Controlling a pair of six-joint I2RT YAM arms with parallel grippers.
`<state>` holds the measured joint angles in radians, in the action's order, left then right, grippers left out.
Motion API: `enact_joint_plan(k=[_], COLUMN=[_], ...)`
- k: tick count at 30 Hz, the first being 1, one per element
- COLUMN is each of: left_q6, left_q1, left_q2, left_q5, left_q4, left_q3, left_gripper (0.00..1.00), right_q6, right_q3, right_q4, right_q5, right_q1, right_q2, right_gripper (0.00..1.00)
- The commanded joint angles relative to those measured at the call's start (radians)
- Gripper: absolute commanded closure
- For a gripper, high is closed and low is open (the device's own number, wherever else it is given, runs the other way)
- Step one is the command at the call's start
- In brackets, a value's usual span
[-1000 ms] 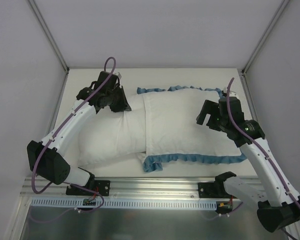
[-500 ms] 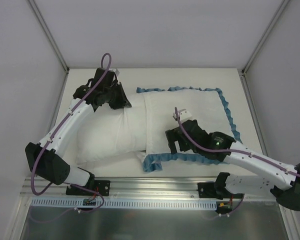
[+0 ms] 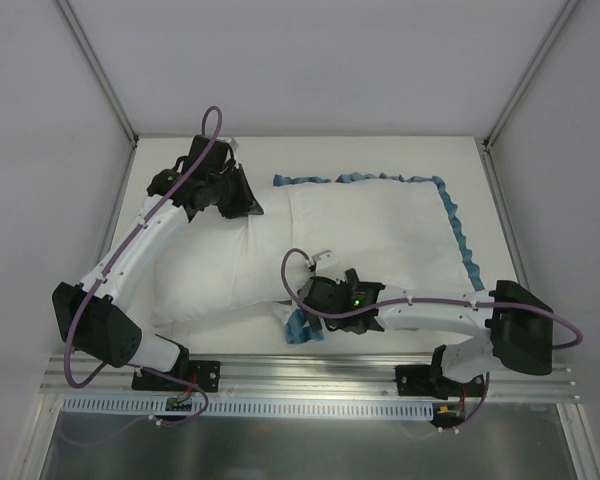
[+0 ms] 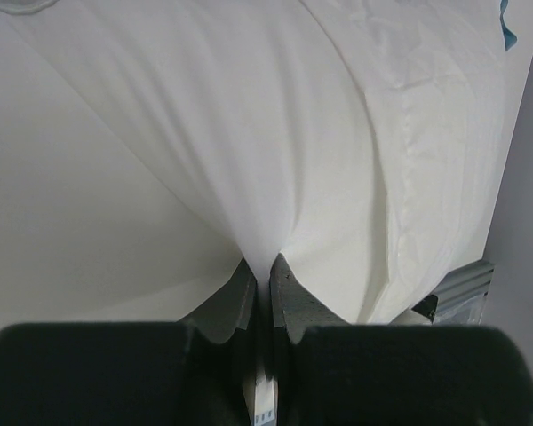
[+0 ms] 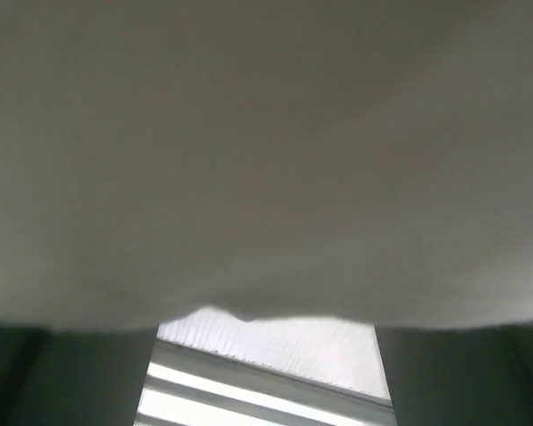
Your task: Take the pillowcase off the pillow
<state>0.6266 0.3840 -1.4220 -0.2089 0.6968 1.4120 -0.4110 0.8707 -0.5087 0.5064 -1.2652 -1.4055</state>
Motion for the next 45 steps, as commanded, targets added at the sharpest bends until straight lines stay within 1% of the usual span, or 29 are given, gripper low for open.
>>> enact_joint_plan(k=[1,2,3,4,5,8,9,11,14,16,17,19,20,23,25,28,31,33,34,35,37,38,39,40,41,42,43,44,45], left_q6=[0.022,0.021,0.021,0.019,0.018,0.016,0.018,0.018,0.007,0.002,0.007,0.016,0.027,0.038,0.042,0.044,0.029,0.007,-0.014,-0.025,-0.066,-0.076,-0.093,-0.103,-0.113,-0.122,-0.140,-0.148,-0.154], left_q1=[-0.011,-0.011,-0.010,-0.011,-0.013,-0.039,-0.057,-0.124,-0.232,-0.314,-0.341,-0.414,-0.427,-0.433,-0.432,-0.432,-0.409,-0.379,-0.343,-0.317,-0.205,-0.165,-0.092,-0.056,-0.019,0.018,0.097,0.139,0.182], left_q2=[0.021,0.021,0.024,0.026,0.026,0.038,0.043,0.058,0.106,0.123,0.135,0.147,0.149,0.144,0.133,0.112,0.101,0.106,0.109,0.109,0.104,0.098,0.092,0.090,0.087,0.087,0.089,0.087,0.081], left_q5=[-0.044,-0.044,-0.043,-0.043,-0.041,-0.050,-0.090,-0.122,-0.175,-0.193,-0.204,-0.233,-0.239,-0.263,-0.268,-0.280,-0.297,-0.294,-0.291,-0.275,-0.245,-0.219,-0.202,-0.179,-0.112,-0.071,-0.032,0.009,0.087], left_q4=[-0.042,-0.042,-0.042,-0.042,-0.042,-0.042,-0.042,-0.040,-0.039,-0.037,-0.036,-0.036,-0.036,-0.034,-0.036,-0.040,-0.040,-0.040,-0.039,-0.039,-0.027,-0.019,-0.008,0.003,0.036,0.056,0.076,0.117,0.138], left_q3=[0.053,0.051,0.048,0.048,0.048,0.048,0.051,0.070,0.103,0.114,0.114,0.107,0.101,0.076,0.059,0.057,0.064,0.061,0.056,0.042,0.031,0.027,0.027,0.030,0.042,0.053,0.064,0.086,0.099], left_gripper=[1.00,1.00,1.00,1.00,1.00,1.00,1.00,1.00,1.00,1.00,1.00,1.00,1.00,1.00,1.00,1.00,1.00,1.00,1.00,1.00,1.00,1.00,1.00,0.95,0.74,0.60,0.46,0.24,0.18], right_q6=[-0.116,-0.153,-0.173,-0.193,-0.218,-0.250,-0.264,-0.287,-0.328,-0.331,-0.333,-0.336,-0.341,-0.324,-0.307,-0.299,-0.289,-0.287,-0.285,-0.284,-0.272,-0.267,-0.250,-0.241,-0.230,-0.221,-0.209,-0.180,-0.167], right_q3=[0.057,0.056,0.054,0.047,0.041,-0.001,-0.013,-0.060,-0.133,-0.163,-0.186,-0.197,-0.197,-0.196,-0.174,-0.147,-0.154,-0.153,-0.150,-0.148,-0.135,-0.128,-0.115,-0.107,-0.098,-0.087,-0.070,-0.062,-0.055], right_q4=[-0.023,-0.034,-0.051,-0.086,-0.100,-0.148,-0.180,-0.215,-0.276,-0.295,-0.315,-0.352,-0.385,-0.398,-0.398,-0.396,-0.323,-0.301,-0.298,-0.297,-0.300,-0.306,-0.318,-0.329,-0.341,-0.355,-0.382,-0.393,-0.419], right_q5=[0.109,0.125,0.157,0.173,0.197,0.236,0.245,0.270,0.280,0.285,0.284,0.278,0.277,0.268,0.251,0.215,0.192,0.166,0.162,0.158,0.162,0.176,0.184,0.191,0.201,0.202,0.202,0.204,0.205], right_q1=[-0.005,-0.003,-0.003,-0.003,-0.003,0.000,0.003,0.023,0.081,0.150,0.177,0.278,0.340,0.401,0.403,0.391,0.331,0.325,0.328,0.326,0.326,0.326,0.331,0.336,0.345,0.354,0.378,0.394,0.404], right_q2=[-0.027,-0.029,-0.027,-0.023,-0.004,0.049,0.066,0.106,0.257,0.339,0.421,0.500,0.575,0.667,0.680,0.604,0.550,0.525,0.502,0.494,0.484,0.485,0.490,0.503,0.513,0.525,0.539,0.571,0.588], right_gripper=[0.09,0.32,0.49,0.72,0.98,0.99,0.99,0.99,0.99,0.99,0.99,0.99,0.99,0.99,0.99,0.99,0.99,0.99,0.98,0.79,0.47,0.24,0.16,0.12,0.06,0.04,0.03,0.01,0.01])
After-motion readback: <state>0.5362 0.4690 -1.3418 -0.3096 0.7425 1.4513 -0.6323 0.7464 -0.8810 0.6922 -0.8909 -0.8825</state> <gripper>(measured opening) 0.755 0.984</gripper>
